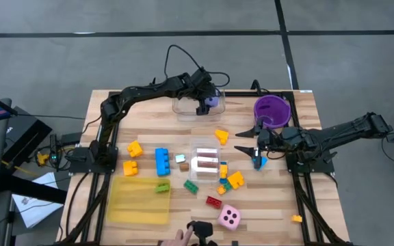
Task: Pick & Place Toys
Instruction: Put the violet die into the top transparent bin, then put the pink die into the top transparent bin
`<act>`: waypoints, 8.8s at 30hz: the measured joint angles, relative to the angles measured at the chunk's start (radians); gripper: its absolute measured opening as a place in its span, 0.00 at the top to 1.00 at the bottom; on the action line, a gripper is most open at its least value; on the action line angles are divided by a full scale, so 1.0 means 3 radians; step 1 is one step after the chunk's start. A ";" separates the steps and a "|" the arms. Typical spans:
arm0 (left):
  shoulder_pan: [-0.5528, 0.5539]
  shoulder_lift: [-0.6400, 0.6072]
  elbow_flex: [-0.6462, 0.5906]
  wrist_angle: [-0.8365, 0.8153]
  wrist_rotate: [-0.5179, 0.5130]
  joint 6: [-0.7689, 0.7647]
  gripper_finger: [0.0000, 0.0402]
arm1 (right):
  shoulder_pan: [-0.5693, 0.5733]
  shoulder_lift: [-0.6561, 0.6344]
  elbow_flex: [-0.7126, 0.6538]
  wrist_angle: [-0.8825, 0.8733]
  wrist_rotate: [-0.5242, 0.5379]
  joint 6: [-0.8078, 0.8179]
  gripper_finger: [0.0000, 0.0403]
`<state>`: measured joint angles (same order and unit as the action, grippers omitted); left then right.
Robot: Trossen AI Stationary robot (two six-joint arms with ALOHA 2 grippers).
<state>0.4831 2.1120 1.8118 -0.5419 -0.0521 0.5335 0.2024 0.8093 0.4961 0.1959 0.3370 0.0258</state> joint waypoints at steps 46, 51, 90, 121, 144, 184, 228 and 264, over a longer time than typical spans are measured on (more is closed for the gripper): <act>0.0154 -0.0054 -0.0002 0.0214 0.0453 -0.0399 0.00 | -0.0001 0.0001 0.0000 -0.0028 0.0000 0.0001 0.46; 0.0159 -0.0107 -0.0001 0.0178 0.0464 -0.0402 0.00 | -0.0001 0.0001 0.0000 -0.0033 0.0000 0.0001 0.46; -0.1401 -0.2751 -0.1563 0.0271 0.1033 -0.0944 0.00 | 0.0009 0.0010 0.0001 -0.0687 0.0011 0.0806 0.31; -0.2005 -0.3815 -0.3893 0.3143 0.0054 -0.0492 0.00 | 0.0396 0.0860 0.0000 0.0097 0.0394 0.1657 0.31; -0.2001 -0.3813 -0.3908 0.2899 -0.0103 -0.0487 0.00 | 0.0844 0.0699 0.1050 -0.0666 0.0332 0.1539 0.31; -0.2001 -0.3812 -0.3904 0.2841 -0.0102 -0.0495 0.00 | 0.1008 0.1964 0.1723 -0.1840 -0.0519 0.2983 0.31; -0.2003 -0.3815 -0.3904 0.2855 -0.0071 -0.0308 0.00 | 0.1349 0.3711 0.4280 -0.4063 -0.1177 0.4552 0.01; -0.2007 -0.3815 -0.3904 0.2699 0.0168 -0.0575 0.00 | 0.1612 0.4306 0.4280 -0.4618 -0.0963 0.4339 0.01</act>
<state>-0.1188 0.9676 0.6407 0.2680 -0.0018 0.3609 0.6861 2.1010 1.7800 -1.1896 0.0482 1.3274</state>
